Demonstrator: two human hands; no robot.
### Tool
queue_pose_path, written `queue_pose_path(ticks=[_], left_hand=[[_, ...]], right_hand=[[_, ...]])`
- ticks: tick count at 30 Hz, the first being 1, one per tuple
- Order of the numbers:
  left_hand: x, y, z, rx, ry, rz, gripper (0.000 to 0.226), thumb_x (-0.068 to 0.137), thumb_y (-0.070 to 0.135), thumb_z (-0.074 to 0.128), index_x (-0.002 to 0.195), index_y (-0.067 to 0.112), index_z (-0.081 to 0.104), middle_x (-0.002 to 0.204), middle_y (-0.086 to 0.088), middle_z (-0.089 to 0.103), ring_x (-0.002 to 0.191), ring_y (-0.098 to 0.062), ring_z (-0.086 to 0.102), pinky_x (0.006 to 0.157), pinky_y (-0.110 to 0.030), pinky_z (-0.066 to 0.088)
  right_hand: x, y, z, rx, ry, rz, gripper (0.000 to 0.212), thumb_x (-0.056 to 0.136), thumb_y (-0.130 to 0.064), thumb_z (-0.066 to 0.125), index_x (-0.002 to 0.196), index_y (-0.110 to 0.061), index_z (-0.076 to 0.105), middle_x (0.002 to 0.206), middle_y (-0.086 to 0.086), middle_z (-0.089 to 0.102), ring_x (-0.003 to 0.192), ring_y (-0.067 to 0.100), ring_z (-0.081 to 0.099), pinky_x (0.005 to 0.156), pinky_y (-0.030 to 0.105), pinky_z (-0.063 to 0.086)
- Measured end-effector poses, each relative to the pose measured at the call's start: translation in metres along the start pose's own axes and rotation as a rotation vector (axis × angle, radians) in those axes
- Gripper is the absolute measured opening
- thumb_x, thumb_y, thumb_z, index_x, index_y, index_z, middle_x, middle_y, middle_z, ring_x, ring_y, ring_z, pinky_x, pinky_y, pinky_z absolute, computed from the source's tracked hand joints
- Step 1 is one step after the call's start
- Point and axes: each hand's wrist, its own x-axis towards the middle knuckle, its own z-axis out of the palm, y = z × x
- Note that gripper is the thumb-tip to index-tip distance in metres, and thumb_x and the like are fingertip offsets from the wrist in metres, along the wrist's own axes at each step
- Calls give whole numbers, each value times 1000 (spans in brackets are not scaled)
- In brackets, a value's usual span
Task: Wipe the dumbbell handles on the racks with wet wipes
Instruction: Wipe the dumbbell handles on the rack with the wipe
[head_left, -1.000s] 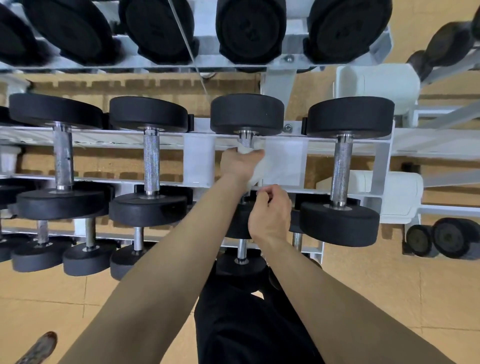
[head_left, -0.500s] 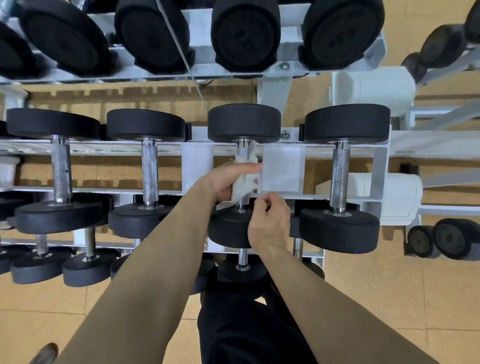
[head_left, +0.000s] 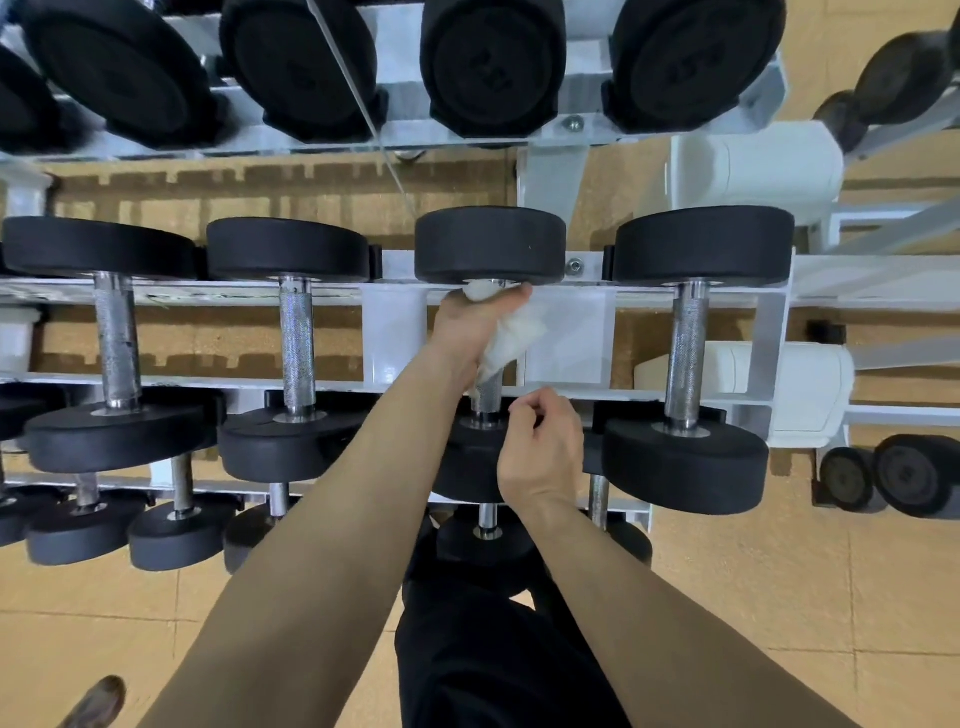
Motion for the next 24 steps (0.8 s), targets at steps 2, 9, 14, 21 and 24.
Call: queue_pose_path(ticks=[2, 9, 14, 21, 24], left_hand=[[2, 1, -2, -9, -30, 10, 41, 67, 28, 91, 99, 9, 75, 95, -3, 79, 92, -22, 76, 89, -40, 60], [-24, -4, -36, 356, -361, -101, 26, 88, 33, 75, 95, 10, 67, 67, -4, 67, 56, -24, 57, 49, -27, 35], [-21, -8, -45, 395, -489, -136, 22, 89, 30, 75, 102, 15, 65, 72, -7, 66, 60, -25, 56, 51, -28, 36], [-2, 7, -15, 6, -224, -7, 25, 86, 11, 79, 108, 6, 68, 96, -12, 74, 89, -27, 71, 75, -37, 58], [0, 2, -9, -12, -163, 36, 21, 84, 14, 81, 103, 10, 72, 106, -12, 76, 100, -28, 72, 87, -41, 58]], right_hand=[[0, -1, 0, -4, 1, -10, 23, 95, -28, 41, 78, -20, 54, 81, -8, 55, 92, 22, 54, 92, 53, 47], [-1, -2, -1, -3, -5, -23, 30, 89, -34, 35, 81, -16, 58, 85, -3, 58, 92, 23, 54, 92, 53, 47], [-1, -2, -1, -4, -1, -36, 29, 90, -35, 36, 80, -16, 56, 82, -2, 58, 89, 23, 54, 90, 54, 47], [-1, -3, -2, 8, -17, -23, 21, 89, -34, 37, 74, -26, 49, 79, -4, 56, 87, 25, 54, 89, 54, 48], [-2, -5, -3, 1, -18, -30, 19, 88, -34, 37, 71, -30, 44, 77, -5, 54, 85, 24, 54, 89, 55, 48]])
